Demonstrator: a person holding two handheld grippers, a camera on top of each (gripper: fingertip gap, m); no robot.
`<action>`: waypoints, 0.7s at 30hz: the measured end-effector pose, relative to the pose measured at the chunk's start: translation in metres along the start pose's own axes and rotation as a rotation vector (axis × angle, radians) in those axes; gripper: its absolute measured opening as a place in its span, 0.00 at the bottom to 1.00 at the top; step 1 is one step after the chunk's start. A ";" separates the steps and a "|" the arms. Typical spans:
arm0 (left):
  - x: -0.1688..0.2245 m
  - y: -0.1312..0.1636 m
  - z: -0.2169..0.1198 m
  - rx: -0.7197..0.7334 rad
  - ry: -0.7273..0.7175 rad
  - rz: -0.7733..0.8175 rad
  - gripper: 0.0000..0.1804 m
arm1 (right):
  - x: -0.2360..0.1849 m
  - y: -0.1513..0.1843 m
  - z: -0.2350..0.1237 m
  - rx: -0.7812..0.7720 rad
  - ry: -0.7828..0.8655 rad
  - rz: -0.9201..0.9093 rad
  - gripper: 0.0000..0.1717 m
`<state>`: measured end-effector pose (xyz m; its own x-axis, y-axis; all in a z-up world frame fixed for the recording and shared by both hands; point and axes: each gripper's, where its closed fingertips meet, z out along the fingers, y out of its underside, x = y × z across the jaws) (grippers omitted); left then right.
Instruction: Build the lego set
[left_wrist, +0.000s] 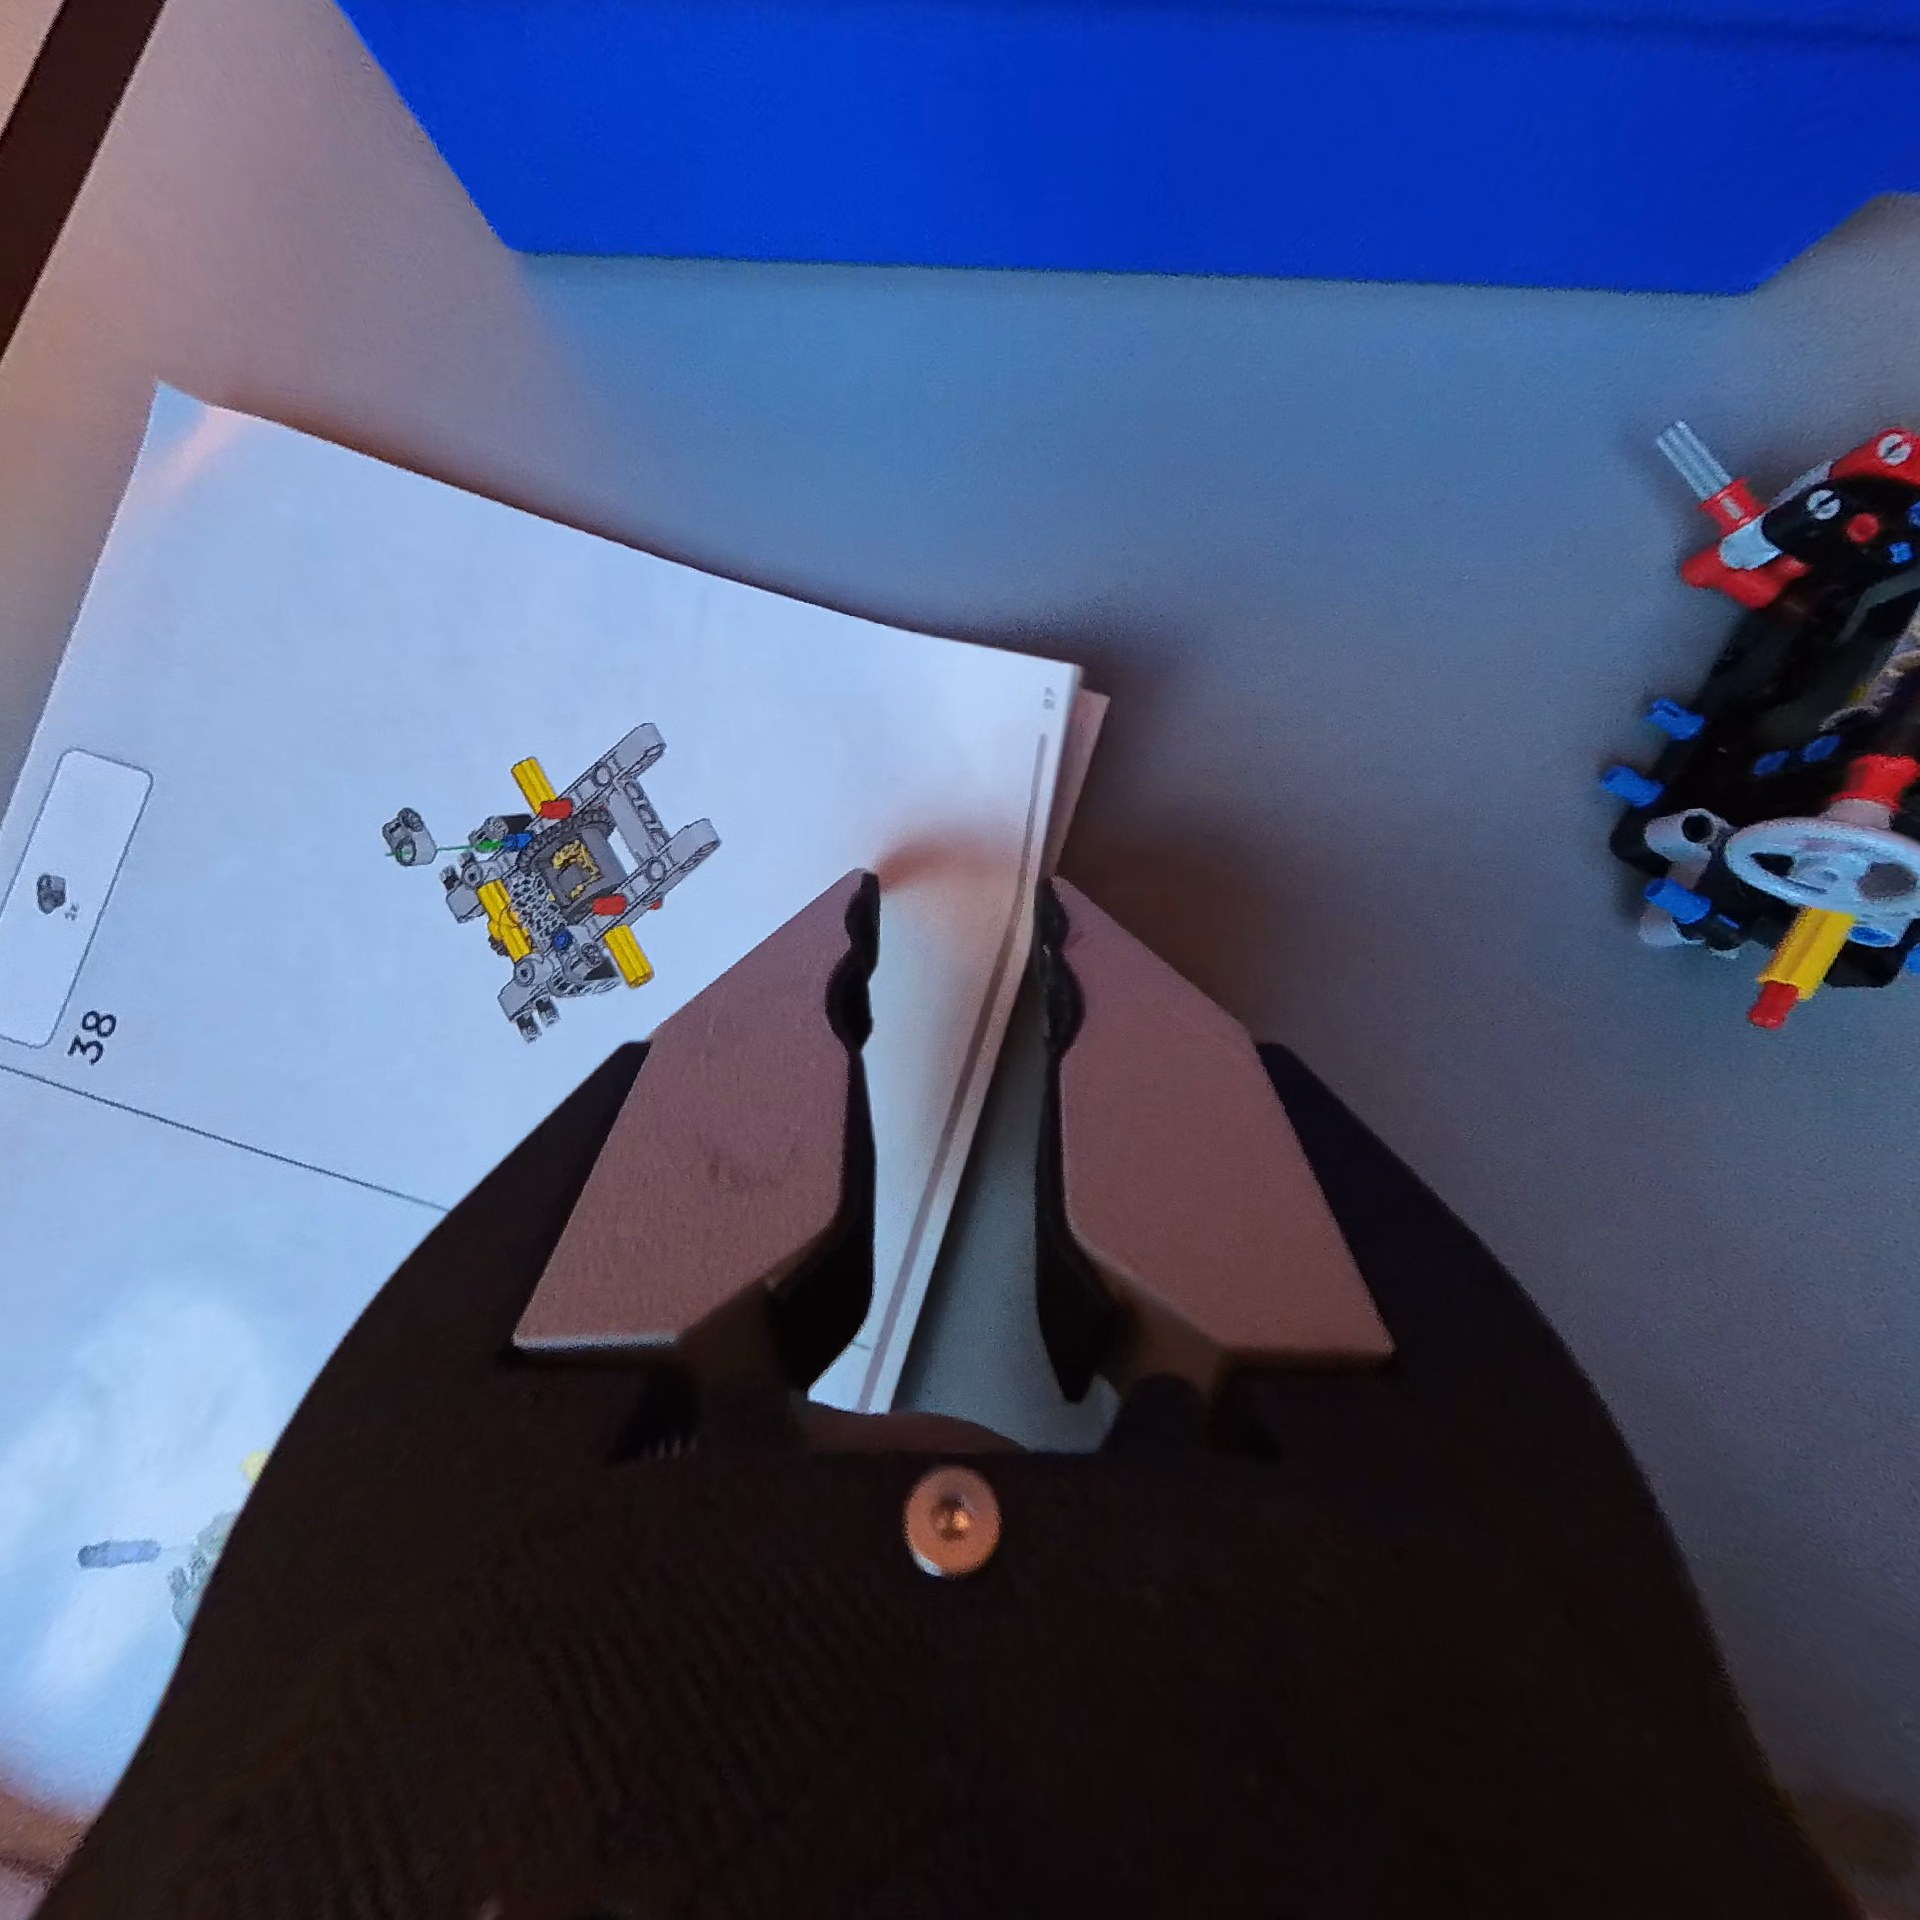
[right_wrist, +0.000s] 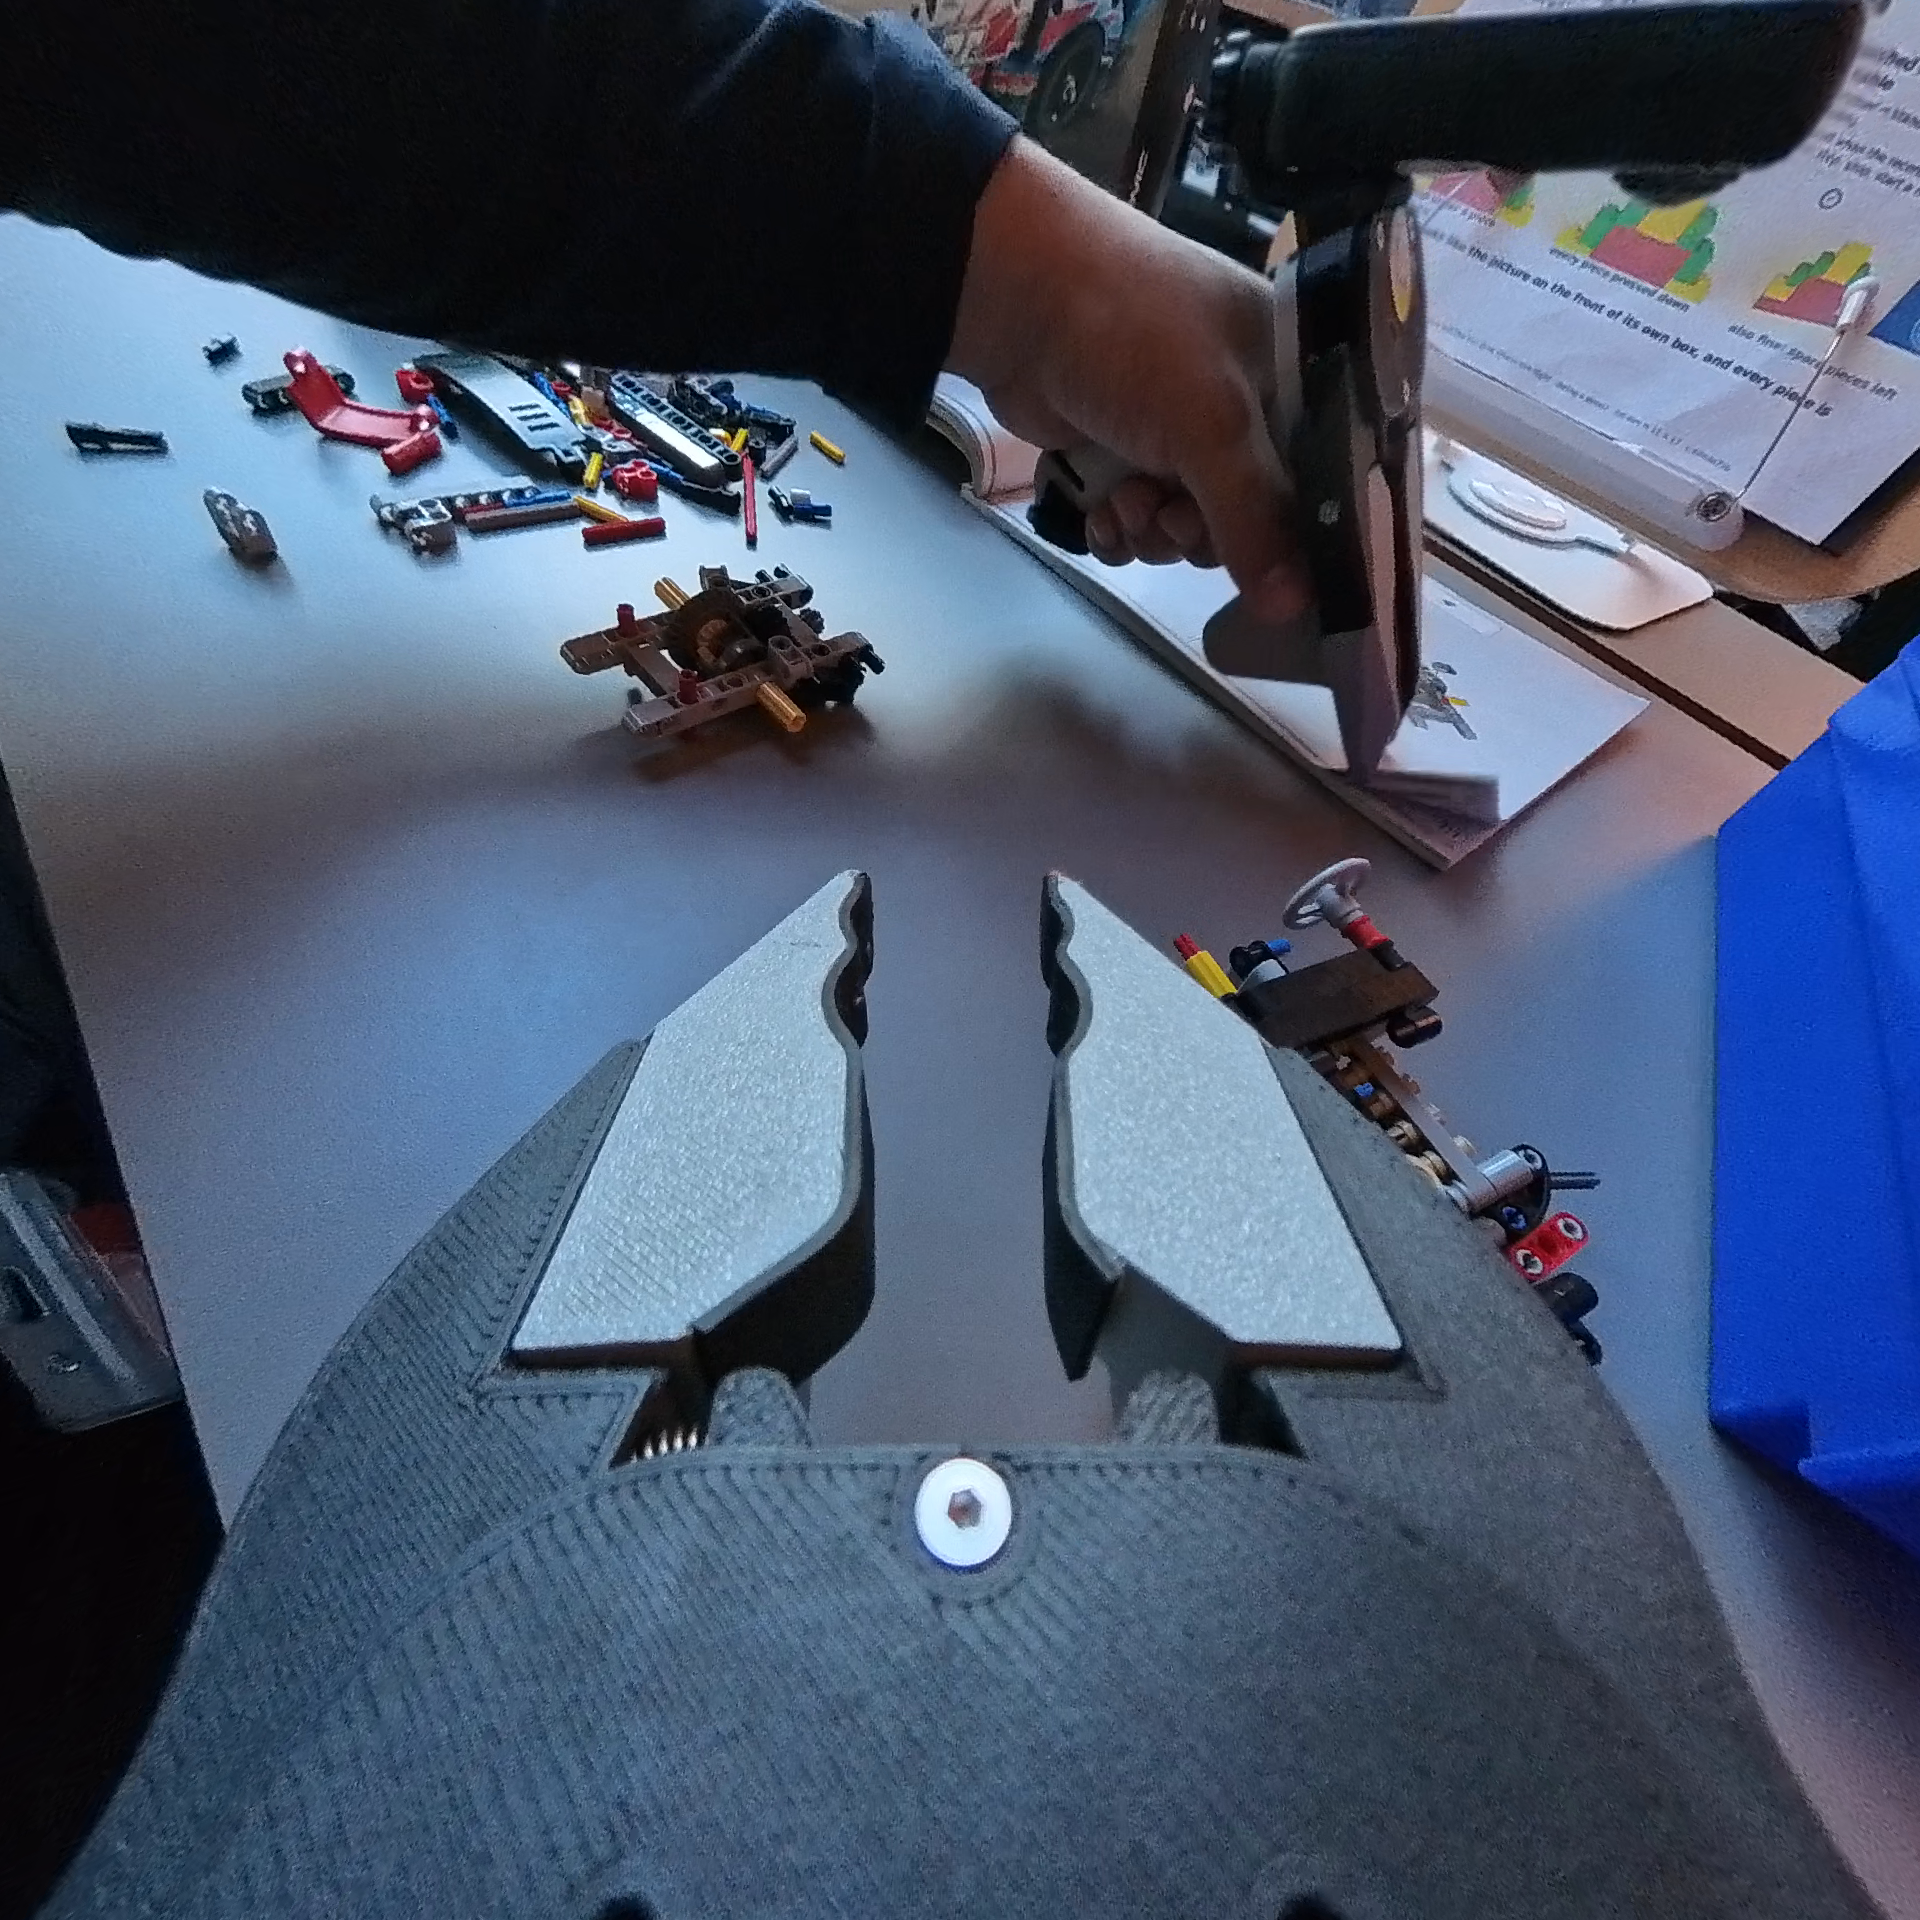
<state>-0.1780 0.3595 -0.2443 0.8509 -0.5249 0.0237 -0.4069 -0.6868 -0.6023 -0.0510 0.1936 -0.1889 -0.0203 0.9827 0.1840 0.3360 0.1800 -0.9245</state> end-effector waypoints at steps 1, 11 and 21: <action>-0.001 -0.001 -0.002 0.014 0.013 -0.016 0.13 | 0.000 0.000 0.000 -0.001 -0.001 0.001 0.17; -0.007 0.004 -0.005 0.036 0.041 -0.066 0.16 | 0.000 0.001 0.001 -0.007 0.001 0.001 0.16; 0.005 0.002 -0.001 0.053 0.030 0.014 0.00 | 0.000 0.001 0.001 -0.009 -0.002 -0.003 0.15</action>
<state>-0.1752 0.3548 -0.2447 0.8346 -0.5495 0.0387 -0.3997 -0.6525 -0.6438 -0.0518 0.1933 -0.1905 -0.0233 0.9823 0.1857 0.3447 0.1822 -0.9209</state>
